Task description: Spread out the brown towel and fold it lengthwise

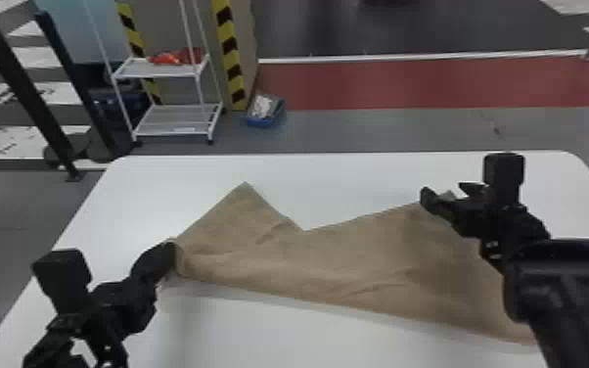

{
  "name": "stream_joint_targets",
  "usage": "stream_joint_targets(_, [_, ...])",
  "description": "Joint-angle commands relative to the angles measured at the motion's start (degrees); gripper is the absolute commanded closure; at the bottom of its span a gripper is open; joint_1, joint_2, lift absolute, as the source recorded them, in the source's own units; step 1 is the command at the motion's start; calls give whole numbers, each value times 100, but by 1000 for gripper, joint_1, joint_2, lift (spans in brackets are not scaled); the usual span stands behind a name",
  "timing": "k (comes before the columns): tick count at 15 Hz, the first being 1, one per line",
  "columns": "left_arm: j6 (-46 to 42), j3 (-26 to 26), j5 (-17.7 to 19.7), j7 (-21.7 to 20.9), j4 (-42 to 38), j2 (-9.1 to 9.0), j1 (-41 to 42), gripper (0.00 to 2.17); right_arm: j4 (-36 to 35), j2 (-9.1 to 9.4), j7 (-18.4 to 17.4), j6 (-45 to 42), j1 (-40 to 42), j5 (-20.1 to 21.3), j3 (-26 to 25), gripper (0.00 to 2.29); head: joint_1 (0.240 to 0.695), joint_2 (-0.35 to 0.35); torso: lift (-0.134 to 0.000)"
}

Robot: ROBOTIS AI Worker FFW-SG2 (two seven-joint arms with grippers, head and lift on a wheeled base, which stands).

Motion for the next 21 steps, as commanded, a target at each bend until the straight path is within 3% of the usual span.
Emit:
stream_joint_targets(1, [-19,-3,-9,0,0,-8,10,1976,142,5,0,57,-43,98,34,343,695,106,-124])
stream_joint_targets(6, [-36,-3,0,0,9,0,10,1976,177,0,9,250,-52,160,-1,441,695,106,-124])
stream_joint_targets(10, [-36,-11,-9,-9,27,9,-16,1976,151,-9,105,672,-70,177,8,620,695,104,-124])
stream_joint_targets(11, [-36,-11,-9,0,27,18,-25,1976,116,-9,114,760,-61,195,-10,755,695,105,-124])
stream_joint_targets(14, [-36,-11,-9,-9,18,36,-25,1976,-69,-26,149,883,53,230,-36,772,695,104,-124])
stream_joint_targets(15, [-19,-11,-9,-9,18,36,-25,1976,-262,-26,149,971,168,230,-36,984,695,101,-124])
stream_joint_targets(16, [-36,-20,-9,-9,9,36,-25,1976,-526,-26,149,1059,282,221,-36,1028,695,100,-124])
stream_joint_targets(21, [-19,-73,-9,0,-114,27,36,1976,-2574,-26,351,1990,959,-51,-168,1028,695,93,-124])
